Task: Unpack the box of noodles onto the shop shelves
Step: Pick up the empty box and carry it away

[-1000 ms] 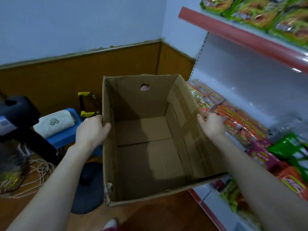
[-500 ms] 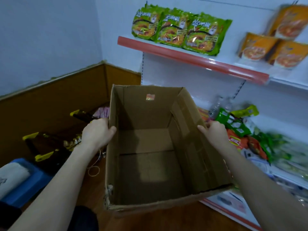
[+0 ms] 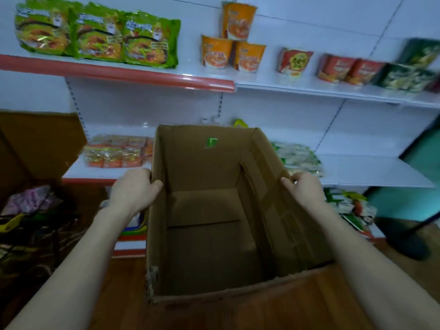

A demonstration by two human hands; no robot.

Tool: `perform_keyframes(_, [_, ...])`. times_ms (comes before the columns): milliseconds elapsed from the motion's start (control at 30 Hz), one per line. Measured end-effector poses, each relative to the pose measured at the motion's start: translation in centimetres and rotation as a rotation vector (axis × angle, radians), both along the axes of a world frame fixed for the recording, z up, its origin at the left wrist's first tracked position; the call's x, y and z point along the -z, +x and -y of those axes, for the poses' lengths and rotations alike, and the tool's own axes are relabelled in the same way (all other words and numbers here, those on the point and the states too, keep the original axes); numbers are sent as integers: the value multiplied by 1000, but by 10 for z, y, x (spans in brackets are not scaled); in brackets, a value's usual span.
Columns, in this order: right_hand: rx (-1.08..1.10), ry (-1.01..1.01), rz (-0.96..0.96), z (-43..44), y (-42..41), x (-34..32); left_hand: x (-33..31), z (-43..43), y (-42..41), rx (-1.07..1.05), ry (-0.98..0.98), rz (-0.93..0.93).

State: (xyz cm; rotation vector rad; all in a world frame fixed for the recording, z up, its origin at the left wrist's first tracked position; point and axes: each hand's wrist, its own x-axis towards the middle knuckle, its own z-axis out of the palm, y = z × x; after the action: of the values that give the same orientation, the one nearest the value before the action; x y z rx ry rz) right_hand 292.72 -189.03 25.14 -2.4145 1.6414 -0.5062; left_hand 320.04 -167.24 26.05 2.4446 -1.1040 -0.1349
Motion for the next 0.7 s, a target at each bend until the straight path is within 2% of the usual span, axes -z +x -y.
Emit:
perform_keyframes(467, [518, 80, 78, 61, -244, -3, 17, 211, -183, 491, 4, 64])
perform_keyframes(700, [782, 164, 156, 66, -329, 6, 26, 299, -268, 741, 36, 92])
